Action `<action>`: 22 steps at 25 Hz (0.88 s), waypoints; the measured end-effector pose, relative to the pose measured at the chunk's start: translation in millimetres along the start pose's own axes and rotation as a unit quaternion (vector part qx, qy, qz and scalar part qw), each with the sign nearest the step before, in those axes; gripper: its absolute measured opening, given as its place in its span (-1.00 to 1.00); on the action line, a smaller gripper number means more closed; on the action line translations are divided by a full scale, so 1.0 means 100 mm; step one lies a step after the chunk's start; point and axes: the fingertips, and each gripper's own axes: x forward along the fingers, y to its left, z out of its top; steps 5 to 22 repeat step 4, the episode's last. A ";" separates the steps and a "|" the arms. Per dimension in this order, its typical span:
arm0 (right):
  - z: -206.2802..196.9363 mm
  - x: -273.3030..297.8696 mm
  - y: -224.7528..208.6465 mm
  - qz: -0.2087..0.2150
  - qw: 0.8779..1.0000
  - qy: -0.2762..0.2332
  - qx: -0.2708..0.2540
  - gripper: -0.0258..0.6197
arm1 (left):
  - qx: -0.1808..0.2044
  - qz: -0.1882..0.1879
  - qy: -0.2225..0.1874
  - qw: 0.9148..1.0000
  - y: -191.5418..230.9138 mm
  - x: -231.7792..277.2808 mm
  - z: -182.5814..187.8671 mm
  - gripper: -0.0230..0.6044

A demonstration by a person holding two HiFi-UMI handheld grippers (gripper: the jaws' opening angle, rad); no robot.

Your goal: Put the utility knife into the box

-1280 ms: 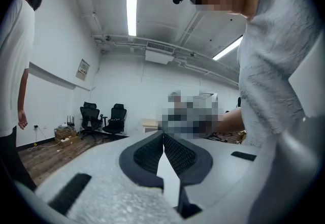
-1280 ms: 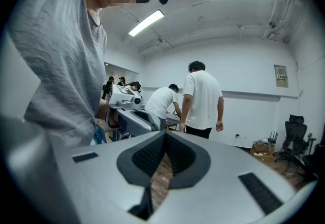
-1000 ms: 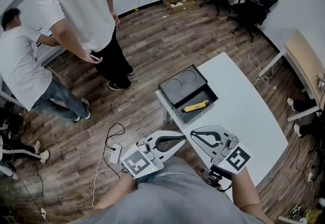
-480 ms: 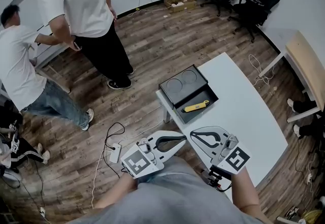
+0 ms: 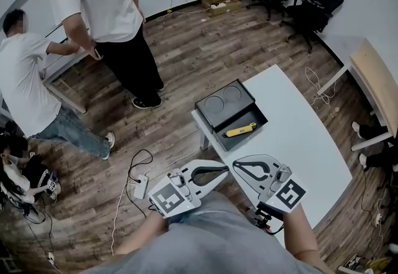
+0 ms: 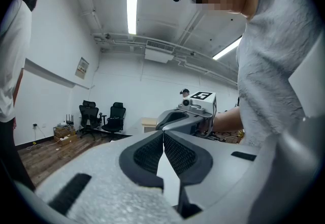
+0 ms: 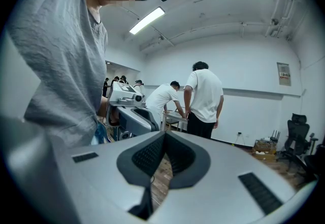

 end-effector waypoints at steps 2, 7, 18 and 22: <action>0.00 0.00 0.00 0.001 1.000 -0.003 -0.001 -0.83 | -0.012 0.004 -0.002 1.000 -0.01 0.00 0.03 -0.87; -0.01 0.00 0.01 0.003 1.000 -0.004 -0.004 -0.83 | -0.014 0.004 -0.001 1.000 -0.02 0.01 0.02 -0.87; -0.01 0.00 0.01 0.003 1.000 -0.004 -0.004 -0.83 | -0.014 0.004 -0.001 1.000 -0.02 0.01 0.02 -0.87; -0.01 0.00 0.01 0.003 1.000 -0.004 -0.004 -0.83 | -0.014 0.004 -0.001 1.000 -0.02 0.01 0.02 -0.87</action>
